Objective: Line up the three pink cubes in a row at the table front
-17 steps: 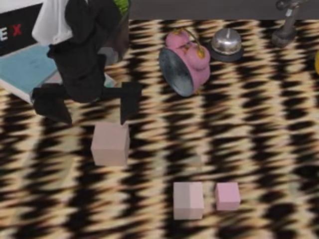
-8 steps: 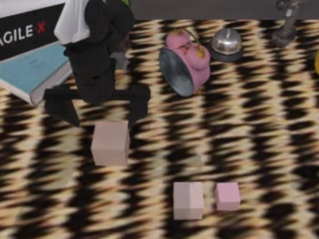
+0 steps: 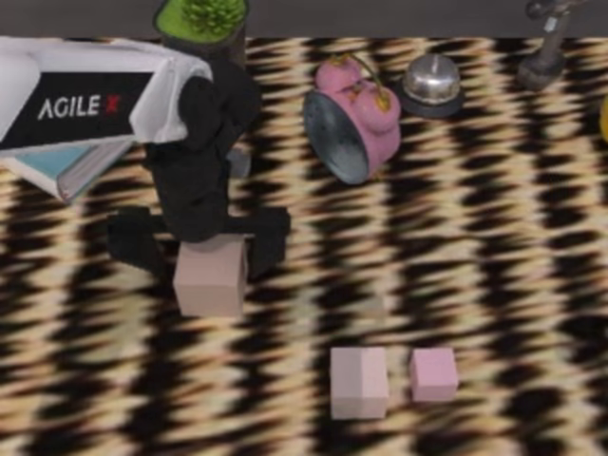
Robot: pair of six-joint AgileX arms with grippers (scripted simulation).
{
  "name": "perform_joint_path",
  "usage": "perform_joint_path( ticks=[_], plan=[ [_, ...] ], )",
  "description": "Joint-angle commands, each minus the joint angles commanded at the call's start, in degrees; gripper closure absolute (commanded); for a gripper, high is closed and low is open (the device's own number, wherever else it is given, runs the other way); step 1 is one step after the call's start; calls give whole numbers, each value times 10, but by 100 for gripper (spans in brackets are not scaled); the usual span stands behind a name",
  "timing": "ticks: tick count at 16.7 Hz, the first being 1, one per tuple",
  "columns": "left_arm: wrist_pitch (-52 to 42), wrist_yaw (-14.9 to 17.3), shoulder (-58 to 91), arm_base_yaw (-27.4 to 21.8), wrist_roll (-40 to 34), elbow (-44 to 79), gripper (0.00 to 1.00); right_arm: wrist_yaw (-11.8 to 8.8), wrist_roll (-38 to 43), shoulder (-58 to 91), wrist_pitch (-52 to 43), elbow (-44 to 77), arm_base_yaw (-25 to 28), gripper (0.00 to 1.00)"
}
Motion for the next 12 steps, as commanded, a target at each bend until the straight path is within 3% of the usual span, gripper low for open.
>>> perform_joint_path(
  ticks=[7, 12],
  plan=[
    [38, 0, 17, 0, 0, -26, 0, 0, 0, 0, 0, 0, 0, 0],
    [38, 0, 17, 0, 0, -26, 38, 0, 0, 0, 0, 0, 0, 0]
  ],
)
